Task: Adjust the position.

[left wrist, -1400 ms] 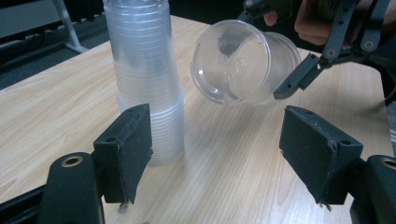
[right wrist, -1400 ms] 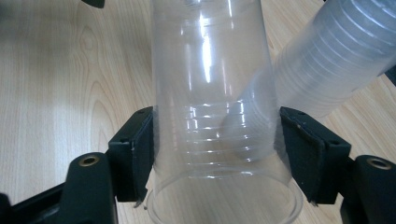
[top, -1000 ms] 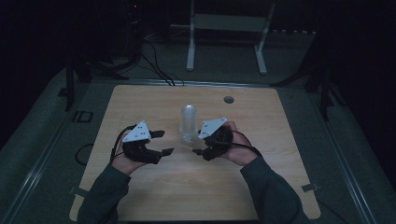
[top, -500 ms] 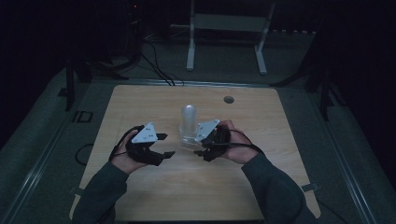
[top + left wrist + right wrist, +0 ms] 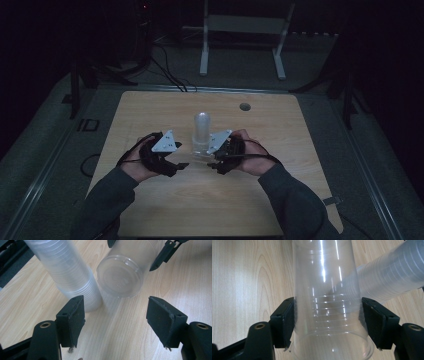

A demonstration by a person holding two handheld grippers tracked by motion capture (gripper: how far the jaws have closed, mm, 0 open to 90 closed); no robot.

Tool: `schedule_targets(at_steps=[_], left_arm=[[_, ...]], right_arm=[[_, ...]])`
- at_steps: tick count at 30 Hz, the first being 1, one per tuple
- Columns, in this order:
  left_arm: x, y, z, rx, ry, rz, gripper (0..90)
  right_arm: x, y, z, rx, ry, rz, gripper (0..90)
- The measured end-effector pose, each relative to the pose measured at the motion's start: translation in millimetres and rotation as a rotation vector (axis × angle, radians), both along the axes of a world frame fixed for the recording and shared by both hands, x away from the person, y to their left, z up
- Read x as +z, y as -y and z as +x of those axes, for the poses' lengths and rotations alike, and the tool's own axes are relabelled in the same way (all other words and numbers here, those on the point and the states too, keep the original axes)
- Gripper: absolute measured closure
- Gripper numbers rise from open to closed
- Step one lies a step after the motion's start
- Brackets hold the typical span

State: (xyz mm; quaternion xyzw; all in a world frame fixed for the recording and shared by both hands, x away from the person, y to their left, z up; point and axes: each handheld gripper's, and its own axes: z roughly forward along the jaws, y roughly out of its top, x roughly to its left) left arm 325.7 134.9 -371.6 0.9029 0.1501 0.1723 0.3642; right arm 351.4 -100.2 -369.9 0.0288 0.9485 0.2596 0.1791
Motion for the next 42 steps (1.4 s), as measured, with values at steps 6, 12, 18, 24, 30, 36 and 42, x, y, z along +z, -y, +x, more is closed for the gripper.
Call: schedule_targets(at_steps=[6,12,18,24,30,36,42], left_arm=[[3.2,5.9,1.4,-0.010,0.008,0.039,30.5],[2.6,10.8,1.2,-0.015,0.014,0.090,29.7],[0.3,14.8,0.5,-0.021,0.018,0.139,29.6],[-0.6,18.5,-0.8,-0.025,0.032,0.187,29.7],[-1.7,24.8,-3.2,-0.029,0.044,0.241,30.6],[-4.0,29.3,-3.5,-0.038,0.050,0.277,30.8],[-4.8,32.0,-3.6,-0.055,0.053,0.318,31.5]], right_arm=[[0.0,0.4,0.4,0.004,0.006,-0.035,31.3],[-1.5,-0.5,0.2,0.002,0.017,-0.054,31.3],[-4.0,-3.8,-0.4,0.013,0.024,-0.077,31.3],[-5.8,-6.2,-1.0,0.018,0.026,-0.089,31.3],[-9.4,-11.1,-3.6,0.034,0.031,-0.125,31.3],[-12.5,-15.2,-5.7,0.052,0.048,-0.159,31.4],[-15.0,-18.8,-7.1,0.060,0.048,-0.172,31.4]])
